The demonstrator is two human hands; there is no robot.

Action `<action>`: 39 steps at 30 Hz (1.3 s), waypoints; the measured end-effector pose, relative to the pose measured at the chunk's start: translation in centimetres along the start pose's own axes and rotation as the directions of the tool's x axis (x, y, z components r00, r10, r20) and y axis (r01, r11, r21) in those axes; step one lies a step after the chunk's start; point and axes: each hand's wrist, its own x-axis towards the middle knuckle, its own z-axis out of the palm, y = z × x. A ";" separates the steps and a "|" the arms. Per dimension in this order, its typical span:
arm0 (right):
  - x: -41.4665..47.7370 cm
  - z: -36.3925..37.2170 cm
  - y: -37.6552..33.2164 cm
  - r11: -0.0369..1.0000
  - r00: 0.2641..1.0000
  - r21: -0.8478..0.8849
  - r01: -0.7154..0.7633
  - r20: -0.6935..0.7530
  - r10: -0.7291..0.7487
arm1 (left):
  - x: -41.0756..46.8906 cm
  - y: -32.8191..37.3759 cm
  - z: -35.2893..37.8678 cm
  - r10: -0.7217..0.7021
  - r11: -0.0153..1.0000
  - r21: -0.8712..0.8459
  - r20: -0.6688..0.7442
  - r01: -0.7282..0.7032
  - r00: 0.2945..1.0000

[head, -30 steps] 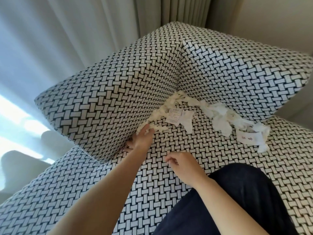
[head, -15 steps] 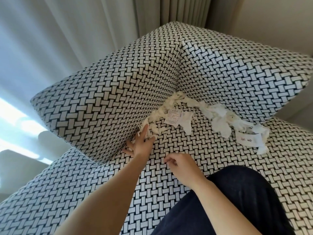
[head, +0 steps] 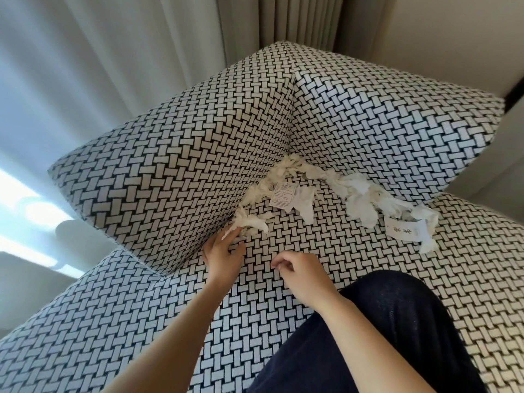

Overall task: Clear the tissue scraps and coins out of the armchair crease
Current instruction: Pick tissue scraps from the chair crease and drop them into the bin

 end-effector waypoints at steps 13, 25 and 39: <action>0.2 0.3 0.3 0.999 1.000 0.034 -0.004 -0.029 0.005 | 2.3 2.2 -1.3 -0.173 0.963 -0.207 0.024 0.174 0.985; 1.5 0.5 0.8 0.999 1.000 -0.030 0.014 -0.020 -0.014 | 9.1 1.9 4.5 -0.326 0.944 0.063 0.305 0.323 0.895; 2.2 0.9 1.5 1.000 0.999 -0.019 0.019 -0.041 -0.020 | 6.8 3.7 3.9 -0.244 0.968 0.105 0.157 0.229 0.957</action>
